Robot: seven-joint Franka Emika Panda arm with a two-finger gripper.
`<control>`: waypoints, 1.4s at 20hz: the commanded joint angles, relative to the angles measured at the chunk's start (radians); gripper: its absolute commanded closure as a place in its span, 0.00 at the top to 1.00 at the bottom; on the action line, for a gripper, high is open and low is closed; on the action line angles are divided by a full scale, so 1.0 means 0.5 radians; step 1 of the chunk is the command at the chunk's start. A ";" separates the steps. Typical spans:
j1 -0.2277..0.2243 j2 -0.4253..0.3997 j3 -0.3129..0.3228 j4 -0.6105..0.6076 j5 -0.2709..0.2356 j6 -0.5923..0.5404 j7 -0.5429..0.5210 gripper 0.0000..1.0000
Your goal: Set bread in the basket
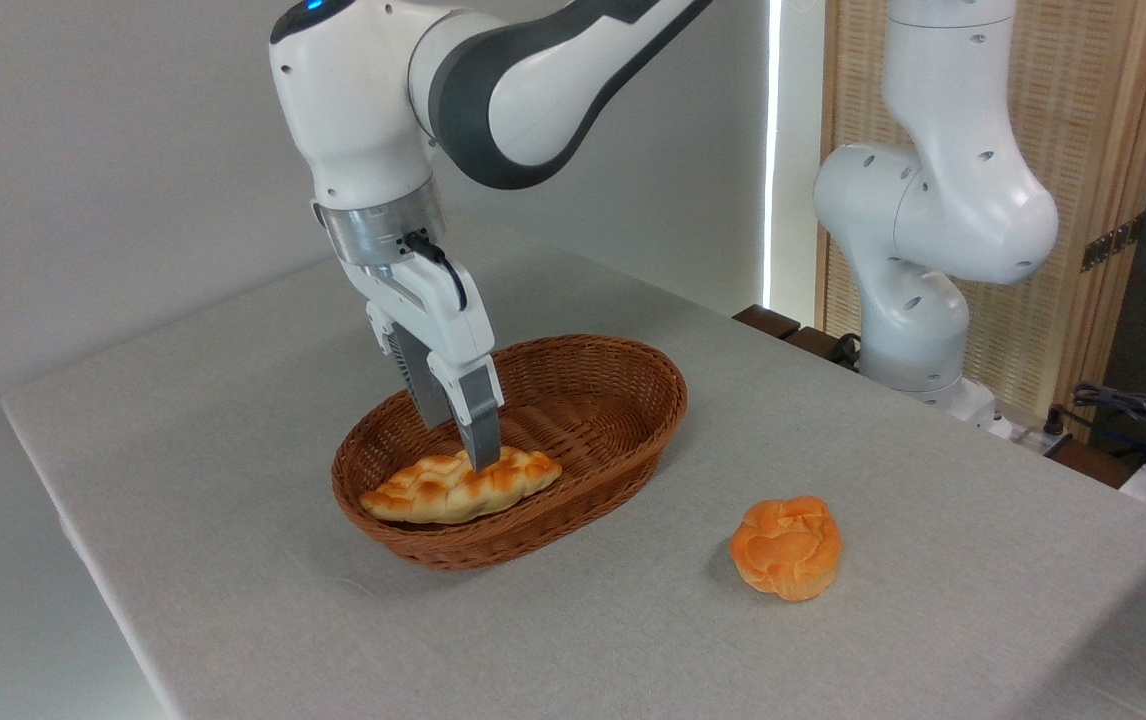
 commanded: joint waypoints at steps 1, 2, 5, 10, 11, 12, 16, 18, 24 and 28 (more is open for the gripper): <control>0.012 -0.075 0.048 0.121 -0.006 -0.021 0.040 1.00; 0.015 -0.087 0.064 0.185 -0.006 -0.057 0.125 1.00; 0.018 -0.081 0.223 0.415 -0.009 -0.364 0.432 1.00; 0.015 -0.062 0.462 0.612 -0.009 -0.460 0.556 1.00; 0.015 -0.065 0.502 0.622 -0.012 -0.463 0.577 1.00; 0.018 -0.069 0.527 0.625 -0.015 -0.475 0.574 1.00; 0.015 -0.066 0.506 0.652 -0.018 -0.548 0.550 1.00; 0.006 -0.062 0.487 0.655 -0.033 -0.585 0.477 1.00; 0.003 -0.062 0.414 0.655 -0.036 -0.625 0.286 1.00; 0.003 -0.062 0.432 0.655 -0.036 -0.622 0.286 1.00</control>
